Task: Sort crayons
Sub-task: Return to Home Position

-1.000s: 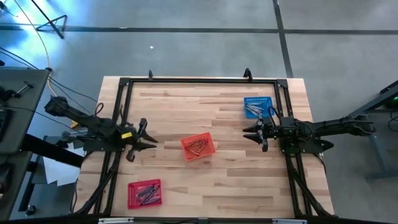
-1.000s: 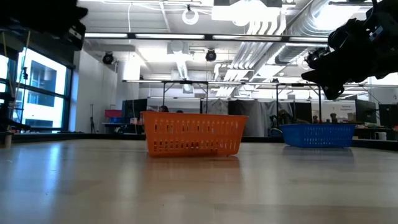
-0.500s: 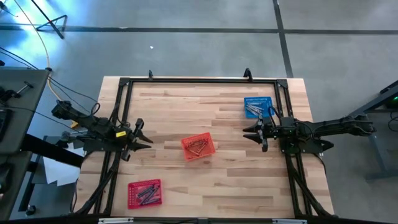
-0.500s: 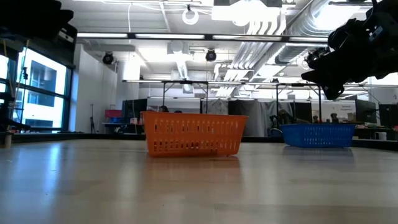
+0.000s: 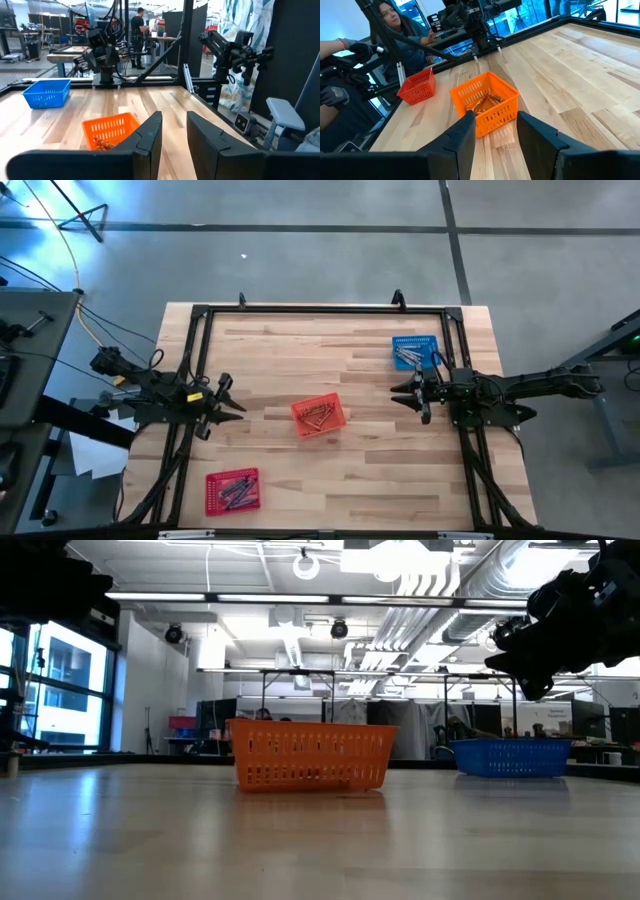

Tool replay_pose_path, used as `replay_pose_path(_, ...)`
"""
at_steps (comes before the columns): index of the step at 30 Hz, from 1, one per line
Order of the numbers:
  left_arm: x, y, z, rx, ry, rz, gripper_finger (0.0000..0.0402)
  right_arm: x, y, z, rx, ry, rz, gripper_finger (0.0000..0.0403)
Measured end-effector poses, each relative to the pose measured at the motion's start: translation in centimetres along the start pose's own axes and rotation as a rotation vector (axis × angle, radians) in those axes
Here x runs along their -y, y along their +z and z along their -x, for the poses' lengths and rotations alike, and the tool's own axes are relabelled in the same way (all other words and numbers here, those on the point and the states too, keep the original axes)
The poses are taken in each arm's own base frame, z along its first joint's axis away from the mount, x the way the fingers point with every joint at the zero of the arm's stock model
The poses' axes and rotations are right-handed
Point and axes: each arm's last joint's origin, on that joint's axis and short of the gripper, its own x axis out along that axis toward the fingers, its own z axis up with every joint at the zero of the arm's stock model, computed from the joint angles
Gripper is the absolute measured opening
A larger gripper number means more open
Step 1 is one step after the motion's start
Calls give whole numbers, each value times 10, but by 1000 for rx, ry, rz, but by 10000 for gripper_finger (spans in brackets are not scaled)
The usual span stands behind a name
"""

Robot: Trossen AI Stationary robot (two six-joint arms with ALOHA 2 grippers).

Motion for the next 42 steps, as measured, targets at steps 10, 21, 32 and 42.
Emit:
replay_pose_path(10, 0, -1, 0, 0, -14, 33, 76, 0, 0, 0, 0, 0, 0, 140)
replay_pose_path(21, 2, 0, 0, 3, -22, -10, 76, 0, 0, 0, 1, -1, 0, 140)
replay_pose_path(32, 2, -1, 0, 1, -22, 124, 76, 0, 0, 0, 1, -2, 0, 140)
replay_pose_path(42, 2, -1, 0, 1, -22, 123, 76, 0, 0, 0, 1, -2, 0, 140)
